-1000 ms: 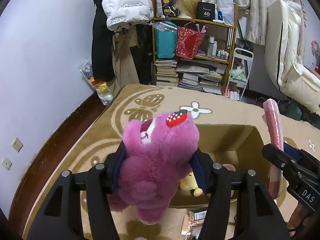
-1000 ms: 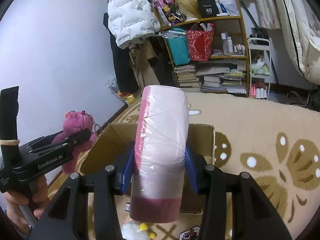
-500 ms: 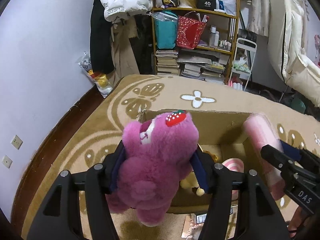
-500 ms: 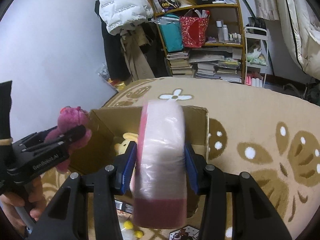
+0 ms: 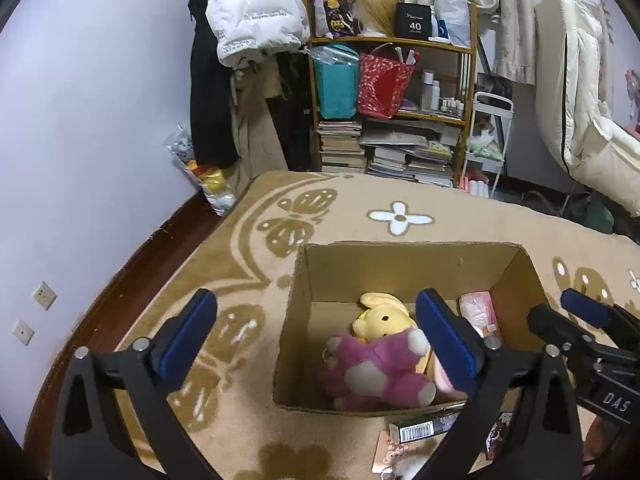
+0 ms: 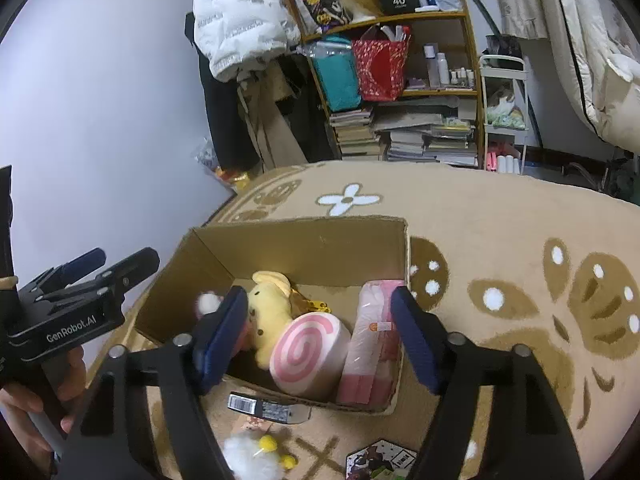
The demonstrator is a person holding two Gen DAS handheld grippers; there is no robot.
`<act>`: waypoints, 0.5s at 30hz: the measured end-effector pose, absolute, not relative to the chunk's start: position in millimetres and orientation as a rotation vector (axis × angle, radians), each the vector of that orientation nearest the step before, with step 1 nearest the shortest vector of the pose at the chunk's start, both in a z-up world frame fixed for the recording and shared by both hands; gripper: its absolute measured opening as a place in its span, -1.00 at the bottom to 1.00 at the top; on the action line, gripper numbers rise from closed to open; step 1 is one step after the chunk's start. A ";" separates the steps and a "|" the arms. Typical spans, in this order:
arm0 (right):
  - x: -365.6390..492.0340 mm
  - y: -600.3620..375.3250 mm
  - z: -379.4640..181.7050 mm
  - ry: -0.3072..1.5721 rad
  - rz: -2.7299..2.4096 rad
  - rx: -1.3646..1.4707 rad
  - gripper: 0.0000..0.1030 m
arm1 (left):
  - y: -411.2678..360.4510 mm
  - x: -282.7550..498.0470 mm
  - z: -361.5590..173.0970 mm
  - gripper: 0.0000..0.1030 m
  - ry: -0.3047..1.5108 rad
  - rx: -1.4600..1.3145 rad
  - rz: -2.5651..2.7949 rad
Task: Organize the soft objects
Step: 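Raise both tools away from the box toward the remaining items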
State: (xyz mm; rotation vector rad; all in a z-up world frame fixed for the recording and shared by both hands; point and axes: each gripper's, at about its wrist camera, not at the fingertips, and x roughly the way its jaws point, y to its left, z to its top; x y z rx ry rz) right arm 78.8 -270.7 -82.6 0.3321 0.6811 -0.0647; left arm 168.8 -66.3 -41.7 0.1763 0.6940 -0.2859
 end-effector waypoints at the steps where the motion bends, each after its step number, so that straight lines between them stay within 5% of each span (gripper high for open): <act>1: 76.6 -270.7 -81.2 0.676 -0.069 0.335 0.57 | -65.3 167.1 -40.8 0.93 0.697 0.174 -0.288; 6: 61.9 -276.6 -76.5 0.659 -0.098 0.385 0.98 | -57.2 160.7 -38.9 0.94 0.719 0.159 -0.246; 15: 38.4 -289.1 -79.8 0.678 -0.147 0.453 1.00 | -45.2 142.3 -37.5 0.94 0.804 0.139 -0.314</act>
